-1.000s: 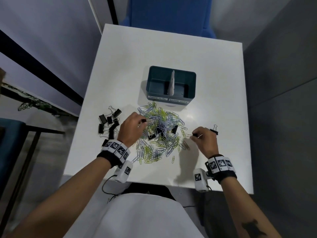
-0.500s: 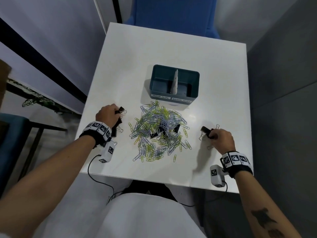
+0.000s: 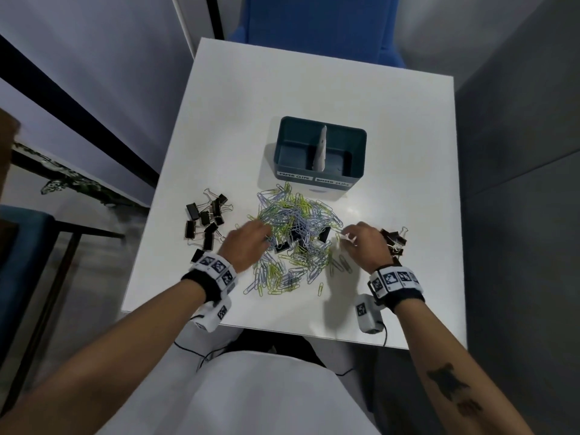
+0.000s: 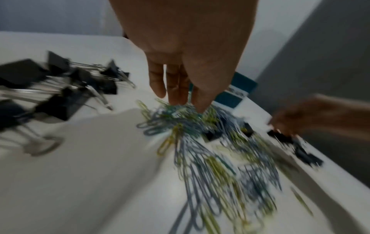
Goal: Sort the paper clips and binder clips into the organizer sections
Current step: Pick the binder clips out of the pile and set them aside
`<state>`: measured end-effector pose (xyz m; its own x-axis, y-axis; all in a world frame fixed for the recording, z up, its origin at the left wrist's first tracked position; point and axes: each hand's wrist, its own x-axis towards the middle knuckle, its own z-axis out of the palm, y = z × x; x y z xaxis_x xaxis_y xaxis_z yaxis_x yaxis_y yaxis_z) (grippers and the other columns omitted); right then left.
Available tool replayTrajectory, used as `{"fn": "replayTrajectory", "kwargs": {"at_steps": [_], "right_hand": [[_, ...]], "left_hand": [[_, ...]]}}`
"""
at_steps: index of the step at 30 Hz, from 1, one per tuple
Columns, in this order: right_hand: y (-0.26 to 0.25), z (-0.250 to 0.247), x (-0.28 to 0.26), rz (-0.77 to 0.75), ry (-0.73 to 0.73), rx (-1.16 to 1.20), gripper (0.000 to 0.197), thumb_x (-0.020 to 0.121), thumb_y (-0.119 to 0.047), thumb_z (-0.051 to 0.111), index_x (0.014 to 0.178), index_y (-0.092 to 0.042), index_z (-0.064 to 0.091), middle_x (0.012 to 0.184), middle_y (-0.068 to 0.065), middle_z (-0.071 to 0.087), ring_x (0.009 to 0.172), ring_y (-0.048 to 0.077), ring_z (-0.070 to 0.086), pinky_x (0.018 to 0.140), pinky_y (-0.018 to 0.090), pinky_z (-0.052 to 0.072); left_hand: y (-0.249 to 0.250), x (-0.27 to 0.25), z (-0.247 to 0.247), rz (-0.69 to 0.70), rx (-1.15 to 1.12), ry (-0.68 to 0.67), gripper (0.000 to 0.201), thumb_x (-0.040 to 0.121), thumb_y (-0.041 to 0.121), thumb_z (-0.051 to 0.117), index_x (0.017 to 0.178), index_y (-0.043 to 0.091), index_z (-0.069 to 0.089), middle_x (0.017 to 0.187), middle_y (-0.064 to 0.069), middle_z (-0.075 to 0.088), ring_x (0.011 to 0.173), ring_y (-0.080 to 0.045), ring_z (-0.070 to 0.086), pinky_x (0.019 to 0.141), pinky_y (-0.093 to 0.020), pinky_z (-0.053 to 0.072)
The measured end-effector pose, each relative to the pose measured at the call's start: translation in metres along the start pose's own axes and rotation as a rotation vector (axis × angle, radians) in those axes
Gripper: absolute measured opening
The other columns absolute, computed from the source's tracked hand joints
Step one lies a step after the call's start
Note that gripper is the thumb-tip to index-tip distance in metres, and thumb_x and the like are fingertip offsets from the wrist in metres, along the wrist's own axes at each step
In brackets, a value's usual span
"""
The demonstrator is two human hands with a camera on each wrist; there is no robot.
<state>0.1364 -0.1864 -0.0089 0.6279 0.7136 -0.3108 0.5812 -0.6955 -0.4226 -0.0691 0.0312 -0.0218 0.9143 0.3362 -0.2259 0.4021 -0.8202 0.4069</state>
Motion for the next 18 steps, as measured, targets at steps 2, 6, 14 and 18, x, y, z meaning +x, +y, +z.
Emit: {"fn": "replayTrajectory", "kwargs": {"at_steps": [2,6,14,18], "right_hand": [[-0.017,0.01,0.009,0.031,-0.048,0.02,0.018,0.091,-0.027,0.063,0.099,-0.012,0.068,0.094,0.005,0.064,0.079,0.021,0.061,0.066,0.028,0.048],[-0.037,0.025,0.022,0.164,-0.041,0.034,0.031,0.087,-0.039,0.067,0.103,-0.013,0.063,0.097,0.004,0.064,0.082,0.022,0.061,0.072,0.035,0.055],[-0.055,0.04,0.031,0.321,0.032,0.09,0.035,0.082,-0.03,0.073,0.106,-0.01,0.058,0.108,0.01,0.057,0.09,0.028,0.059,0.075,0.036,0.05],[-0.048,0.039,0.034,0.363,0.042,0.186,0.034,0.078,-0.032,0.078,0.093,-0.011,0.057,0.101,0.007,0.056,0.082,0.022,0.053,0.07,0.033,0.046]], "left_hand": [[0.017,0.001,0.011,0.148,0.075,-0.03,0.019,0.091,0.015,0.057,0.11,0.013,0.059,0.095,-0.005,0.059,0.074,-0.02,0.059,0.055,-0.03,0.054],[0.031,0.005,0.027,0.084,0.168,-0.042,0.042,0.081,0.008,0.067,0.121,0.015,0.056,0.108,-0.013,0.058,0.082,-0.027,0.06,0.052,-0.036,0.055],[0.043,0.018,0.023,-0.034,0.094,-0.136,0.034,0.083,0.0,0.063,0.116,0.008,0.056,0.114,-0.014,0.057,0.074,-0.02,0.062,0.063,-0.029,0.057],[0.044,0.02,0.017,0.025,0.074,-0.116,0.032,0.089,0.009,0.056,0.12,0.006,0.051,0.111,-0.014,0.059,0.066,-0.017,0.054,0.056,-0.025,0.049]]}}
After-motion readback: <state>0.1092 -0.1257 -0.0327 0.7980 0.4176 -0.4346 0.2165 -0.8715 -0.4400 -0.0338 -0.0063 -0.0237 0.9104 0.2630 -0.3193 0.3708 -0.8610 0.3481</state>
